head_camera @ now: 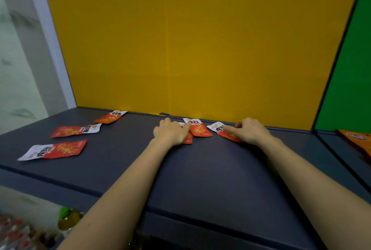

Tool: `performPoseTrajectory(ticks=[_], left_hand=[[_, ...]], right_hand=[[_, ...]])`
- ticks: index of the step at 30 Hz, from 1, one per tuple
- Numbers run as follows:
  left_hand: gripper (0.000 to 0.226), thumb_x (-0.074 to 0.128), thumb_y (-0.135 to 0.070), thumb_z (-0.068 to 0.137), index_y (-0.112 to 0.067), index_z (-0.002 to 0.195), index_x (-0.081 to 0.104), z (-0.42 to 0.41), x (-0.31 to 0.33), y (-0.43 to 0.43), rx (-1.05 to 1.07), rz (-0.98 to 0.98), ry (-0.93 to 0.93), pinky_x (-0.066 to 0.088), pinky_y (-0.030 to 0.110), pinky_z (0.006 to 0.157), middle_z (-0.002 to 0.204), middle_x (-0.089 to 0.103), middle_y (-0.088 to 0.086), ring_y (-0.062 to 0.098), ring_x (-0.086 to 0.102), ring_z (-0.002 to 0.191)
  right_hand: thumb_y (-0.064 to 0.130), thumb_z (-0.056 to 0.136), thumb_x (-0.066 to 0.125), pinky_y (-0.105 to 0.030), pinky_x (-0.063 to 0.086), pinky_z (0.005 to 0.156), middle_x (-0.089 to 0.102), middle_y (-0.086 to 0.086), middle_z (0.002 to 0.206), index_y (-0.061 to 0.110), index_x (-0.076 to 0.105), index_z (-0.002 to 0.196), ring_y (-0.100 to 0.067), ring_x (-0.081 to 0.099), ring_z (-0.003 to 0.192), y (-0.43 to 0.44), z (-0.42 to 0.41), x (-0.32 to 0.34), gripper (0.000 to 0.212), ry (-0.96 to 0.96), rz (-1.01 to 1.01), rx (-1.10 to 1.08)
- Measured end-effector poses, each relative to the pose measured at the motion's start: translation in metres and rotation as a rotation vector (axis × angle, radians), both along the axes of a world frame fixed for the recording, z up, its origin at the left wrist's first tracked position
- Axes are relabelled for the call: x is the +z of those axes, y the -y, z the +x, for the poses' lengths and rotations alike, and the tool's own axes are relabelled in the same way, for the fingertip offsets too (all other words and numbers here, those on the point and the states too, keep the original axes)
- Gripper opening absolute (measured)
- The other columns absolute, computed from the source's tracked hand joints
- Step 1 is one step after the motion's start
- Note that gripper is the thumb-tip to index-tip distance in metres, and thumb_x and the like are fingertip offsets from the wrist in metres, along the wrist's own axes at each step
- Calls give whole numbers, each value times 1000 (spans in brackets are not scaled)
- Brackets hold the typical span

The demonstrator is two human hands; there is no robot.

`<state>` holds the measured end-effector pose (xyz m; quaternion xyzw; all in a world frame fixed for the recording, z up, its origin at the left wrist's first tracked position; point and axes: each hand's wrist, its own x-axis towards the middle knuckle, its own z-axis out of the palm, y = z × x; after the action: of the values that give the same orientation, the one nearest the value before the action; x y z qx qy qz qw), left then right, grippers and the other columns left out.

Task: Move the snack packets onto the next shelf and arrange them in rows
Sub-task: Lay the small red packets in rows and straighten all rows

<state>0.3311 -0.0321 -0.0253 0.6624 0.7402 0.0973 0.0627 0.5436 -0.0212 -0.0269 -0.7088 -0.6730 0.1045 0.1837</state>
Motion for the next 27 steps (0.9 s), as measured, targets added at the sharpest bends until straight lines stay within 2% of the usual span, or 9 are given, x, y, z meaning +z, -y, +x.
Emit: performPoseTrajectory(ticks=[3, 6, 9, 12, 15, 18, 21, 25, 27], left_hand=[[81, 29, -67, 87, -6, 138, 40, 3, 3, -19, 34, -12, 113, 30, 45, 106, 148, 30, 16, 32, 28, 136], [94, 40, -79, 73, -6, 130, 48, 11, 2, -32, 87, -14, 186, 37, 42, 100, 143, 38, 17, 33, 39, 129], [104, 55, -81, 59, -6, 131, 47, 20, -1, -38, 98, 3, 215, 41, 38, 98, 139, 43, 15, 31, 44, 126], [96, 66, -73, 57, -6, 124, 49, 21, -2, -43, 64, -4, 251, 44, 37, 92, 134, 48, 13, 29, 48, 123], [79, 70, -64, 63, -6, 114, 53, 17, 2, -42, 16, -37, 300, 45, 36, 89, 129, 54, 11, 29, 52, 118], [73, 72, -55, 68, -4, 116, 51, 11, 5, -38, -31, -91, 373, 45, 35, 91, 127, 55, 9, 28, 52, 118], [61, 79, -37, 68, -3, 113, 57, 2, 4, -34, -98, -141, 593, 51, 37, 91, 117, 64, 13, 26, 62, 103], [52, 76, -13, 73, -3, 115, 48, -3, 6, -16, -128, -162, 819, 53, 32, 68, 106, 64, 11, 22, 62, 83], [51, 72, -7, 76, -5, 119, 45, -3, 7, -6, -157, -157, 907, 51, 30, 66, 104, 61, 10, 18, 60, 75]], right_hand=[[71, 76, 49, -34, 42, 69, 57, -9, 96, 13, 70, 85, -25, 54, 93, -4, -8, -3, 63, 27, 30, -10], [66, 76, 56, -39, 46, 87, 53, -8, 114, 17, 66, 108, -27, 49, 112, -4, -15, -6, 59, 74, 60, -12], [62, 76, 61, -38, 45, 87, 53, -12, 120, 13, 65, 109, -28, 50, 113, -8, -17, -8, 59, 66, 80, -32], [61, 73, 64, -34, 42, 75, 55, -12, 118, 10, 66, 99, -26, 53, 108, -13, -17, -10, 57, 7, 54, -55], [59, 71, 67, -29, 36, 57, 62, -12, 111, 11, 61, 91, -23, 55, 91, -15, -19, -11, 53, -50, 7, -61], [49, 73, 72, -30, 41, 68, 62, -10, 114, 7, 52, 105, -23, 57, 96, -11, -22, -9, 56, -192, -41, -77], [42, 72, 75, -34, 45, 78, 58, -11, 120, 8, 44, 110, -25, 57, 106, -4, -23, -8, 60, -281, -21, -95], [40, 72, 75, -42, 48, 88, 56, -13, 123, 6, 40, 116, -31, 56, 111, 3, -24, -7, 66, -273, 12, -121], [40, 74, 74, -42, 46, 90, 56, -14, 125, 6, 41, 119, -31, 55, 113, 7, -25, -7, 66, -276, 25, -119]])
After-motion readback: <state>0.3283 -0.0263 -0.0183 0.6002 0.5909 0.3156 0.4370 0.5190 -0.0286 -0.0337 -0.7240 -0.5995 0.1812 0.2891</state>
